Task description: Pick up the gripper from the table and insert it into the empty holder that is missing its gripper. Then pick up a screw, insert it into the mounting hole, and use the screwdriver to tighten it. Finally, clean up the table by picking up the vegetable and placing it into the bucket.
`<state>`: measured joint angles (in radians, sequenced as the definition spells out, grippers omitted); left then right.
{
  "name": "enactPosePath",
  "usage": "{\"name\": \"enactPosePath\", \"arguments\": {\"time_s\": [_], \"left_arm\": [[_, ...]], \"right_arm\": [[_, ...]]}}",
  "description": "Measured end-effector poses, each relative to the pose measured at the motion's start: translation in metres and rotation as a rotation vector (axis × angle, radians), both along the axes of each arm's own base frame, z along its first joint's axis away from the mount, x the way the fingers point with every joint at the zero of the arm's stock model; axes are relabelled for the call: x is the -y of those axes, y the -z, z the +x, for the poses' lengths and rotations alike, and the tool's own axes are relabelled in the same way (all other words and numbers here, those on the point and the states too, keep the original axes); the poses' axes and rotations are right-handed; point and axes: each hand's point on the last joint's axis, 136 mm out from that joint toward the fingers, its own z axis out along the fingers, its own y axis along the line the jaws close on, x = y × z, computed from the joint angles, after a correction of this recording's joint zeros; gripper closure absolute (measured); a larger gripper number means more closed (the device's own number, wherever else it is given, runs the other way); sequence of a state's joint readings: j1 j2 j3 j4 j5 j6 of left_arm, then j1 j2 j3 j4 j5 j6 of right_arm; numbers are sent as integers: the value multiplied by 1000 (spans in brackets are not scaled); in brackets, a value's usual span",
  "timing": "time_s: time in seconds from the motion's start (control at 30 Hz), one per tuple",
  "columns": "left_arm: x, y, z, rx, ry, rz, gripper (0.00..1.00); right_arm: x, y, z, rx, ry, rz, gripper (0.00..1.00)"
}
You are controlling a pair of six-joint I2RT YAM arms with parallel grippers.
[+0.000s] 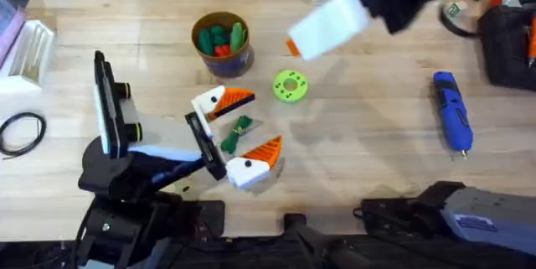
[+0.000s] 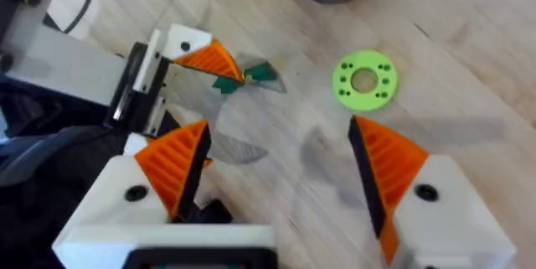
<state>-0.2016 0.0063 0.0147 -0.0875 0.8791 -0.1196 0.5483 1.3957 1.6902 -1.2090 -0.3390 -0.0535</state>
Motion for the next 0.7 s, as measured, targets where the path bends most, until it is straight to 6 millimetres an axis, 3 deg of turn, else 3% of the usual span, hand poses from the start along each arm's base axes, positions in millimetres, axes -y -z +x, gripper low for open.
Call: {"name": "enactPosePath", "arguments": {"time_s": [0.2, 0.3, 0.47, 0.6, 0.7], "left_arm": [[0, 0, 0, 2, 0, 1, 13], [0, 0, 0, 3, 0, 1, 13], [0, 0, 0, 3, 0, 1, 13], [0, 0, 0, 3, 0, 1, 9], [0, 0, 0, 4, 0, 2, 99]], "right_arm": [[41, 0, -30, 64, 134, 97, 10], [51, 0, -49, 103, 157, 164, 10], [54, 4, -82, 116, 112, 246, 8], [48, 26, -117, 81, -81, 253, 9], [45, 41, -127, 75, -178, 248, 8]]}}
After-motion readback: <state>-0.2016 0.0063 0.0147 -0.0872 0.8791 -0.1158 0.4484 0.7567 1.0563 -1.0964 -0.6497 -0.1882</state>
